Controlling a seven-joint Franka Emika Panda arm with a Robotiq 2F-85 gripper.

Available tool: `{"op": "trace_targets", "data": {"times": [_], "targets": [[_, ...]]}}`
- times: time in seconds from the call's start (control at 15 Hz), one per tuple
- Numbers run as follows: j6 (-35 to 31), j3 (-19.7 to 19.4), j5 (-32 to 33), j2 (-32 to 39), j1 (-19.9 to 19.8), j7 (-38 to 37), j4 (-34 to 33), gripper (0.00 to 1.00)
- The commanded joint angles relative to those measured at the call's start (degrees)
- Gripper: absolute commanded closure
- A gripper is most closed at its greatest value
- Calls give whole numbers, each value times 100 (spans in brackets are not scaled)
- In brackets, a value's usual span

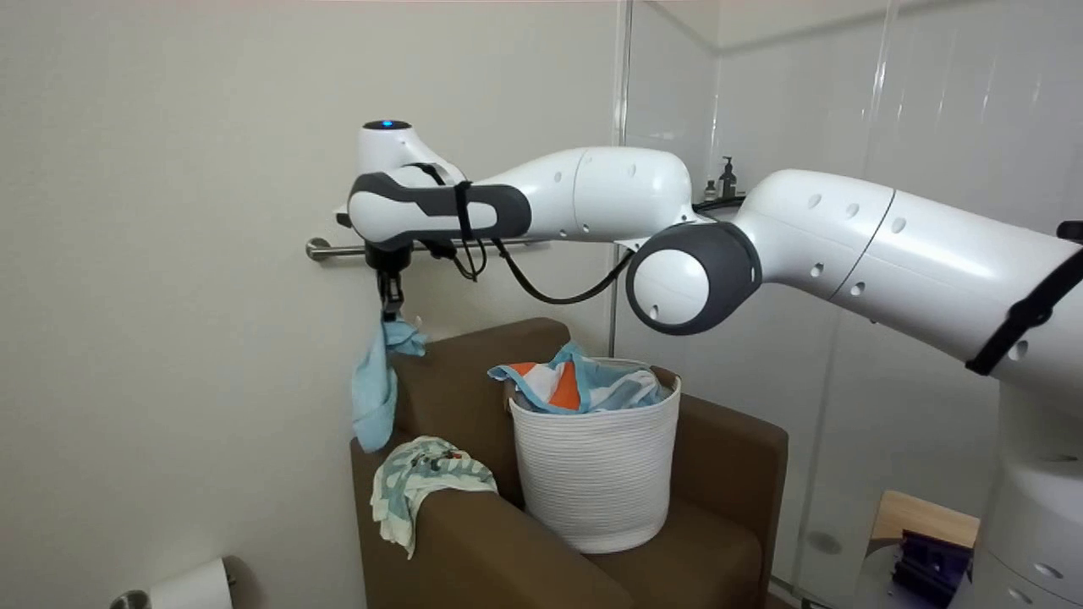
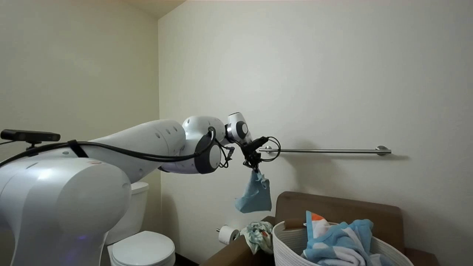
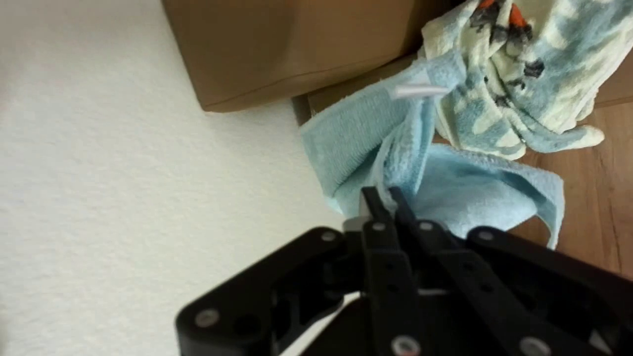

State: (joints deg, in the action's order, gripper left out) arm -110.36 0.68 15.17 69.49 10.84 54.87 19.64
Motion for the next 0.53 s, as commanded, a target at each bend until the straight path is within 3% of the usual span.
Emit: {"op": "trace_targets", "data": {"times": [0.0,0.47], "targets": [[45,76,-54,-379,-115,246,-1,97],[-136,81,-73,-804,-452,175,-5,97]]}}
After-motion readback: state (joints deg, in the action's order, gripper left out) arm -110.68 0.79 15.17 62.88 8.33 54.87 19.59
